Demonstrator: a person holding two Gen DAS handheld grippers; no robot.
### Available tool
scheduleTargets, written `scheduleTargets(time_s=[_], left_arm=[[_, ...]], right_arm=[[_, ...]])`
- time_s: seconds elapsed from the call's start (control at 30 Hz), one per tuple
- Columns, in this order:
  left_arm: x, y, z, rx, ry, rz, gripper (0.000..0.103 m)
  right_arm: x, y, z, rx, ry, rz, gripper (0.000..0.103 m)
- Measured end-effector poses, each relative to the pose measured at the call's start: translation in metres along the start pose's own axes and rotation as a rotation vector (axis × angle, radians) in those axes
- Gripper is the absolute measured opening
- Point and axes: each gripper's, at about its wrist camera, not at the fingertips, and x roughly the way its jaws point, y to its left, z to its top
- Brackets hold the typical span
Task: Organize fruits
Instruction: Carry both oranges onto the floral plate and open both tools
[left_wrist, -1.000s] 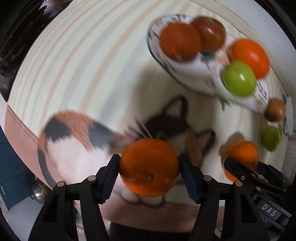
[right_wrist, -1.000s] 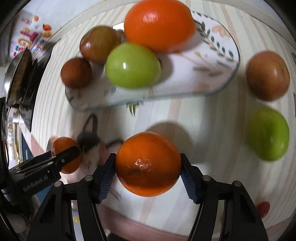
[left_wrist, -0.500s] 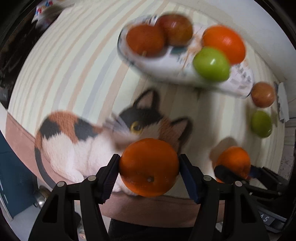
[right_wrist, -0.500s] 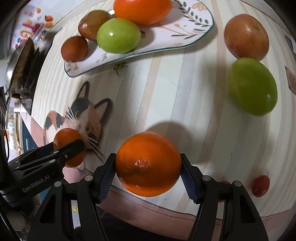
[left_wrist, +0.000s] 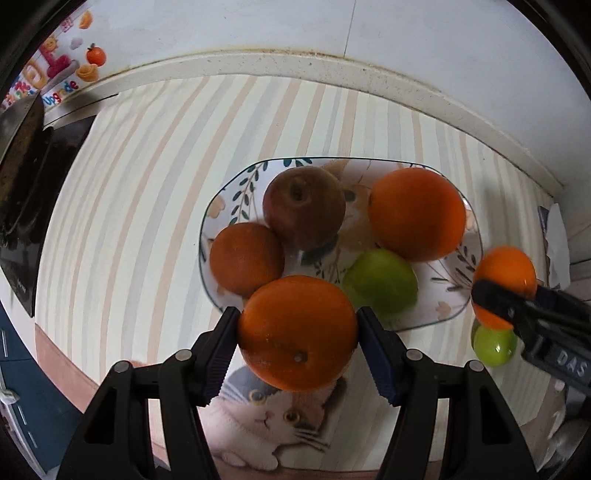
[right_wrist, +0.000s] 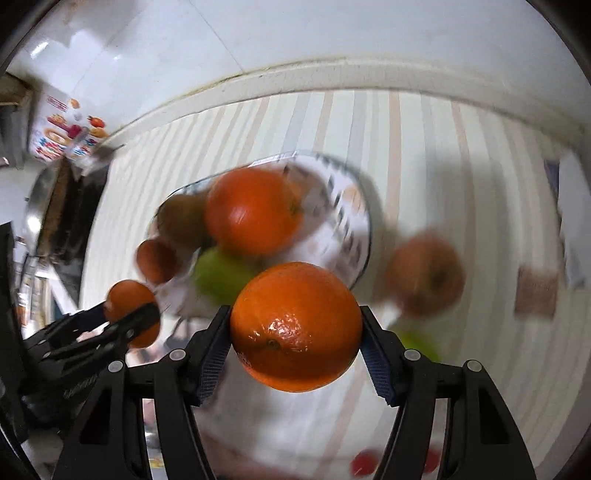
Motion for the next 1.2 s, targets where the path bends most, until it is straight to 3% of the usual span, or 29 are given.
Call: scheduleTargets(time_s=[0.3, 0.53, 0.7, 0.83, 0.93, 1.2], left_arm=[[0.021, -0.005, 0.001, -0.007, 0.052, 0.001, 0.062], [0.022, -0.003, 0.000, -0.030, 0.058, 0.003, 0.063], [0.022, 0.000, 0.003, -0.056, 0.075, -0.006, 0.063], [0.013, 0.004, 0.005, -0.076, 0.058, -0.043, 0.069], [0.001, 0.005, 0.006, -0.077, 0.038, -0.051, 0.082], [-0.023, 0.021, -0.005, -0.101, -0.003, -0.044, 0.084]], right_arm=[[0.036, -0.006, 0.022, -0.046, 0.080, -0.066, 0.068], [0.041, -0.006, 0.026, -0.030, 0.070, -0.067, 0.070], [0.033, -0.010, 0.032, -0.014, 0.068, -0.049, 0.081], [0.027, -0.012, 0.038, 0.003, 0.063, -0.037, 0.090], [0.020, -0.017, 0.036, 0.020, 0.053, -0.023, 0.091], [0.001, -0.011, 0.018, 0.002, 0.023, -0.046, 0.093]])
